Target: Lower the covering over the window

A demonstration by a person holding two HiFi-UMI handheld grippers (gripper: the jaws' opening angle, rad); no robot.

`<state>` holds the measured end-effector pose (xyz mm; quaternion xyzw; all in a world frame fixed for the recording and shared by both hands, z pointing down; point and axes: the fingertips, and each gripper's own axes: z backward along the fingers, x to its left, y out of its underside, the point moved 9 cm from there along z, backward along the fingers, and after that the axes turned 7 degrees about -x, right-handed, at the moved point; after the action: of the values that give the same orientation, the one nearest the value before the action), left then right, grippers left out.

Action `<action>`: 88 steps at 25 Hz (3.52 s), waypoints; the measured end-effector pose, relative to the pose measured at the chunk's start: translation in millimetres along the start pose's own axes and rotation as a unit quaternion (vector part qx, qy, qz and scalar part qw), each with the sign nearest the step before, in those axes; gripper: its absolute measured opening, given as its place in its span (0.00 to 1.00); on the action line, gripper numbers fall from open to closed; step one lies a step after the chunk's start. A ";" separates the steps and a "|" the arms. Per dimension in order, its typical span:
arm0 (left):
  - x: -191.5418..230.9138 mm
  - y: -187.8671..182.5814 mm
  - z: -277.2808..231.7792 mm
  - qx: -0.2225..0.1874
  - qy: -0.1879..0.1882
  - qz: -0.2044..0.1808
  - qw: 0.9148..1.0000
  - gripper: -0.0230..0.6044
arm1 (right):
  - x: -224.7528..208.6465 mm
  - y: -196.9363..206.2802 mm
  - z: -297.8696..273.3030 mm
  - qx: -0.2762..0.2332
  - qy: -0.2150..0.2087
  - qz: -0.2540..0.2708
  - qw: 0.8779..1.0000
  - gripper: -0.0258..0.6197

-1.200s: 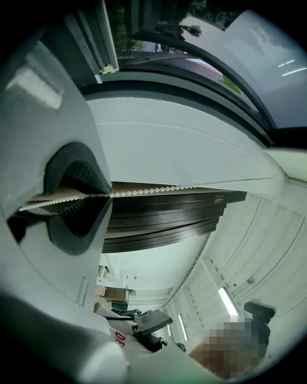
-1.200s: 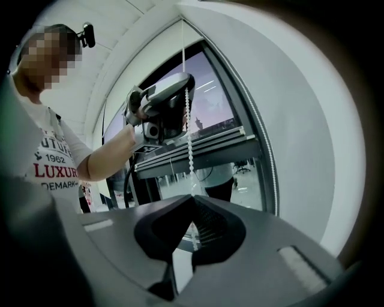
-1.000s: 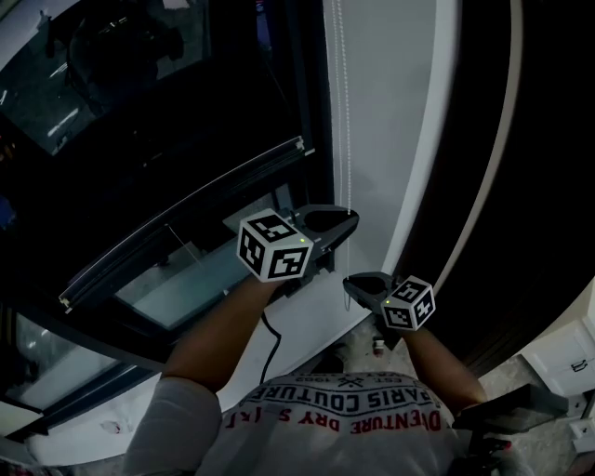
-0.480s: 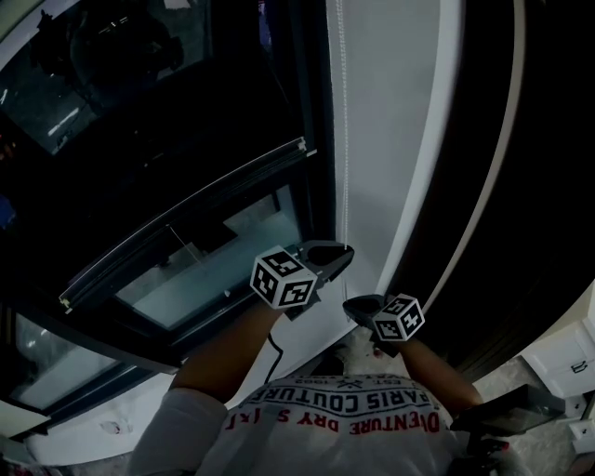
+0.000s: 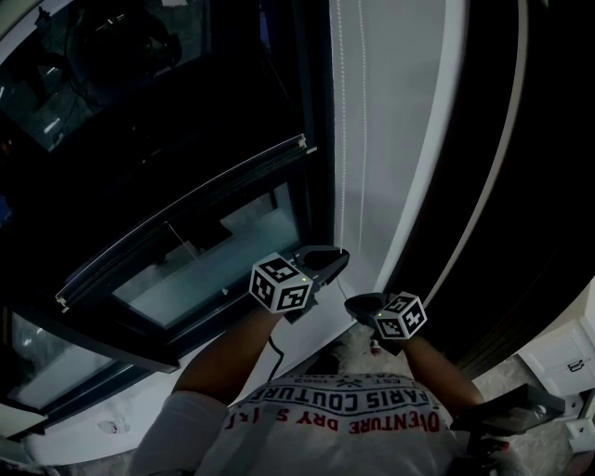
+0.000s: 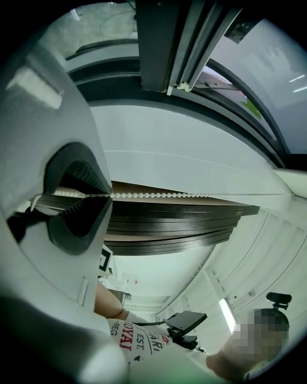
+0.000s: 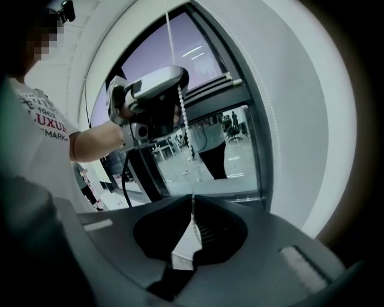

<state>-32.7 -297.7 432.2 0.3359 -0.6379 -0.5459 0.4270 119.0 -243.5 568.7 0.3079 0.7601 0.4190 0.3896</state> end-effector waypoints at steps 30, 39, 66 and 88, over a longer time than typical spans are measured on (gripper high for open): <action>-15.1 0.0 -10.0 0.013 0.039 -0.004 0.999 0.06 | 54.4 -304.7 75.2 -0.257 -0.059 0.141 0.954 0.07; -10.8 2.2 -16.4 0.001 0.039 -0.029 0.999 0.06 | 51.1 -295.4 81.7 -0.295 -0.047 0.132 0.945 0.06; 2.3 149.5 0.9 0.133 -0.032 -0.029 0.990 0.07 | 14.9 -154.6 29.4 -0.190 -0.022 0.080 0.978 0.05; -4.5 -103.2 20.0 -0.023 0.011 -0.047 0.999 0.19 | 24.3 -147.4 36.5 -0.191 -0.020 0.075 0.978 0.05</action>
<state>-52.9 -303.9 329.1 0.3615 -0.6038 -0.5760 0.4157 116.9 -277.4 418.7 0.2922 0.6326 0.5784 0.4242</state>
